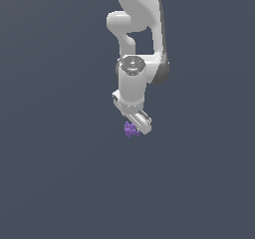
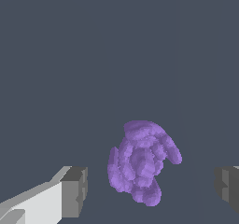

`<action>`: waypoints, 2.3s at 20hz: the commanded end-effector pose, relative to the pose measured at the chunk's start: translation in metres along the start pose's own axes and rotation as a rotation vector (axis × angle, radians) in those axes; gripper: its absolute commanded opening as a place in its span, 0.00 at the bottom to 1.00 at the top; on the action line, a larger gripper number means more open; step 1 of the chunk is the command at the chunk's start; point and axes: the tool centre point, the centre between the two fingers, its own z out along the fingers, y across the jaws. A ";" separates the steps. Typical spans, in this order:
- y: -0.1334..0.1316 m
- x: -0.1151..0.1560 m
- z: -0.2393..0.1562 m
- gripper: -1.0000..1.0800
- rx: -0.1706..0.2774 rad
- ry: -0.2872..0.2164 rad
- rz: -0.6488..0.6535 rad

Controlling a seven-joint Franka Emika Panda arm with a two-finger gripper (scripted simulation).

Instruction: Pick up the object and move it to a goal position.

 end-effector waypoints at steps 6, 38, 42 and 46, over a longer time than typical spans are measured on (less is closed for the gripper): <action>0.002 -0.007 0.007 0.96 -0.001 0.003 0.199; 0.007 -0.016 0.051 0.96 -0.001 0.009 0.492; 0.007 -0.016 0.064 0.96 -0.001 0.009 0.493; 0.006 -0.015 0.067 0.00 -0.001 0.009 0.493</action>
